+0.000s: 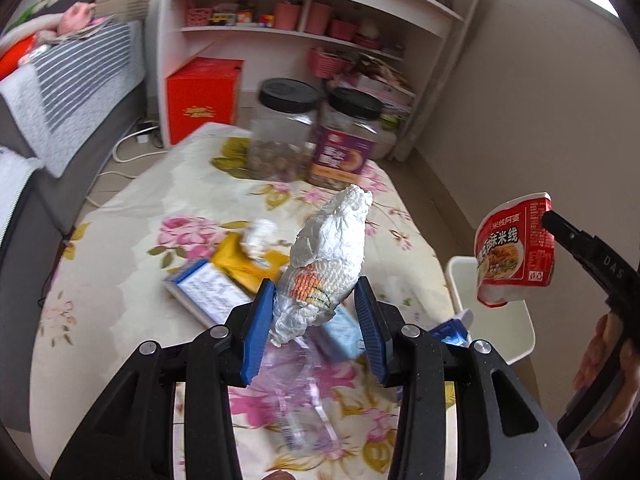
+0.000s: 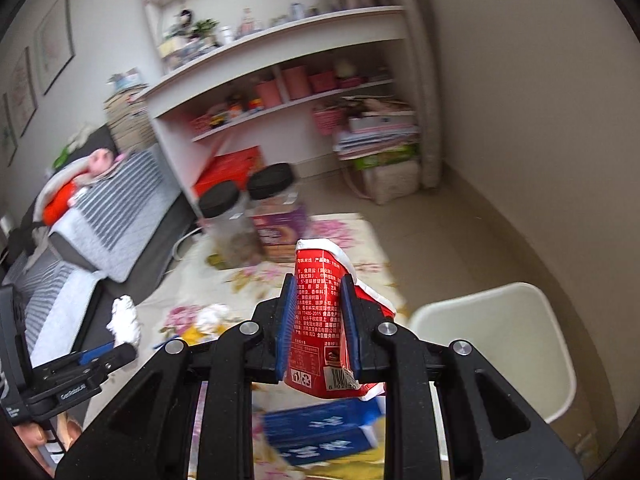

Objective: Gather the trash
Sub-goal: 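Carry the red noodle cup with the right gripper and drop it into the white bin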

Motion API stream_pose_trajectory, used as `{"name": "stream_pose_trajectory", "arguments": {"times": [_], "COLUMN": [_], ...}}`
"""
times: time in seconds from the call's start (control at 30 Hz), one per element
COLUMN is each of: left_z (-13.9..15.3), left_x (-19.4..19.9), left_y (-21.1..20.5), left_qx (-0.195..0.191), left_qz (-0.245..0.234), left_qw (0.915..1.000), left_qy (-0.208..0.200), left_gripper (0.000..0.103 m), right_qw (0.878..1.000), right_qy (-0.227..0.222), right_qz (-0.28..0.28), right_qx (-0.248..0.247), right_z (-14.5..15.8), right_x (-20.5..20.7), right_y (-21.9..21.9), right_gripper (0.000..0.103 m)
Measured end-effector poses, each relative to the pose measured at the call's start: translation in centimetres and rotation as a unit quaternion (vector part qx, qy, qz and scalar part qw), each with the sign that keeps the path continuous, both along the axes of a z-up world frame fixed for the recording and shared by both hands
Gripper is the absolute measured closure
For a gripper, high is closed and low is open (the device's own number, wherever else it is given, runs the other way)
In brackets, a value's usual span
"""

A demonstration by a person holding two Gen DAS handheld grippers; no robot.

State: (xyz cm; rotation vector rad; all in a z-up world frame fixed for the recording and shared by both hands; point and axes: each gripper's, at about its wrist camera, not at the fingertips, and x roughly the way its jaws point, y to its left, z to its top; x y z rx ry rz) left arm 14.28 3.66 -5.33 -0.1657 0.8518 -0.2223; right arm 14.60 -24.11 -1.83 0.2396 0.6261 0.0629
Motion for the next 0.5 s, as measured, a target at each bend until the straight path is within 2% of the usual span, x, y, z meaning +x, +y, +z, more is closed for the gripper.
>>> {"name": "stream_pose_trajectory", "arguments": {"times": [0.2, 0.4, 0.43, 0.5], "left_z": [-0.1, -0.4, -0.5, -0.7], "left_x": [-0.6, -0.9, -0.9, -0.8], "left_y": [-4.9, -10.5, -11.4, -12.9], "left_qx": [0.007, 0.020, 0.019, 0.010], "left_qz": [-0.042, -0.082, -0.088, -0.094], "left_qw": [0.9991, 0.9963, 0.9959, 0.9954], "left_qy": [-0.009, -0.014, -0.013, -0.008], "left_gripper": [0.062, 0.062, 0.062, 0.062], "right_qw": [0.998, 0.993, 0.991, 0.989], "right_qy": [0.026, 0.072, 0.079, 0.081], "right_qz": [-0.051, -0.090, -0.105, -0.122], "right_qx": [-0.005, 0.013, 0.014, 0.017], "right_z": [-1.2, -3.2, -3.5, -3.6], "right_x": [-0.4, -0.2, -0.3, -0.7], "right_y": [-4.9, -9.4, -10.6, -11.8], "right_gripper": [0.082, 0.080, 0.078, 0.062]}}
